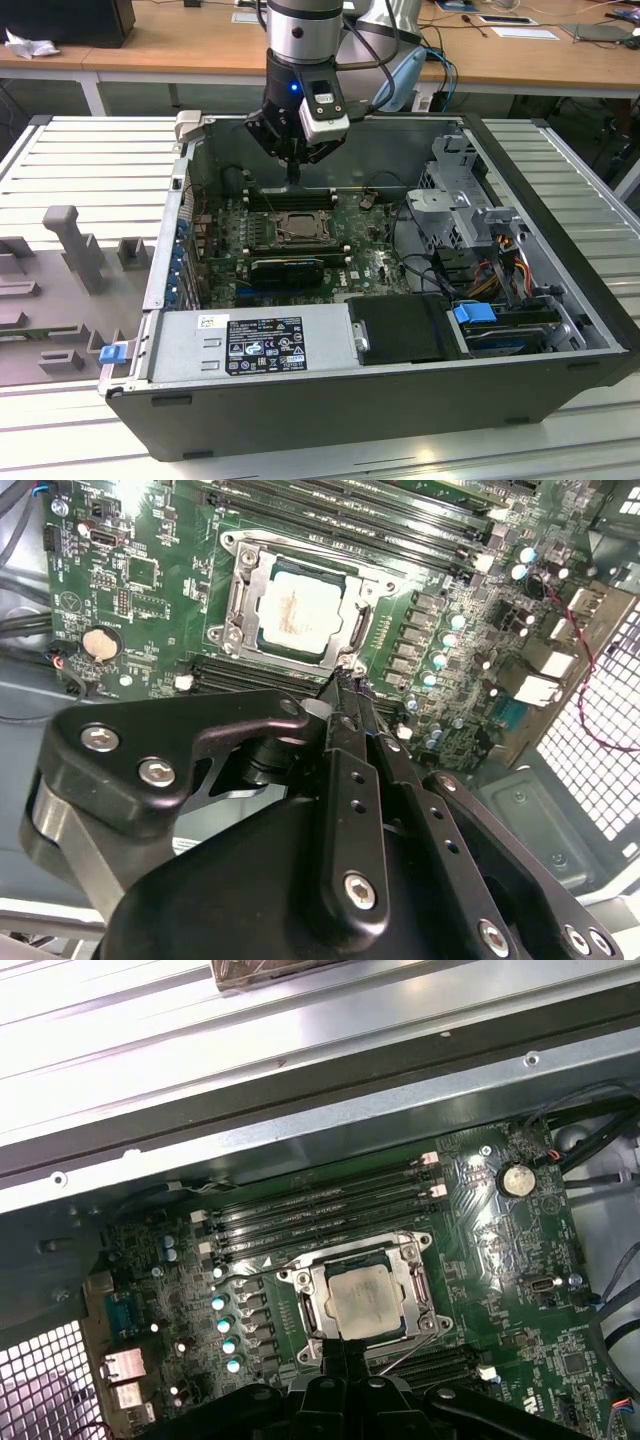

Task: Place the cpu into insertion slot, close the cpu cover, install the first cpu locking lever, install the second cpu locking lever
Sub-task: 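Install the first cpu locking lever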

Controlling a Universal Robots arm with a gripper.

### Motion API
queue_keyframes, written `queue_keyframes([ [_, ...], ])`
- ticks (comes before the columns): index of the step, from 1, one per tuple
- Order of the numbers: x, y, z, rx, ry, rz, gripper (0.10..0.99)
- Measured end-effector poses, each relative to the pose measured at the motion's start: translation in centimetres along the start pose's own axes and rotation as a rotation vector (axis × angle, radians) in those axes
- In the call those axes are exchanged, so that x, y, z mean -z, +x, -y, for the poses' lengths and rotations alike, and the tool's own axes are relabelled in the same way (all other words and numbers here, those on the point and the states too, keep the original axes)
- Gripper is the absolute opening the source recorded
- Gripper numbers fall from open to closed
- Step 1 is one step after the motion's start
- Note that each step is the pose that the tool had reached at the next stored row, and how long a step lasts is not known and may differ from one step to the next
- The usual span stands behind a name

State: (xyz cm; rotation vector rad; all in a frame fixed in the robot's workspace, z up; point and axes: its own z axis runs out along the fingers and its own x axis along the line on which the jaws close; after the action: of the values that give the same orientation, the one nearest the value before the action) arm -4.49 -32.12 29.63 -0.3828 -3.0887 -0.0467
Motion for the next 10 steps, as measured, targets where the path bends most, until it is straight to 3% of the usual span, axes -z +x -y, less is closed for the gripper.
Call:
queue_keyframes([
  [10,-0.01,0.13,0.03,0.016,0.0,-0.0005,0.106],
])
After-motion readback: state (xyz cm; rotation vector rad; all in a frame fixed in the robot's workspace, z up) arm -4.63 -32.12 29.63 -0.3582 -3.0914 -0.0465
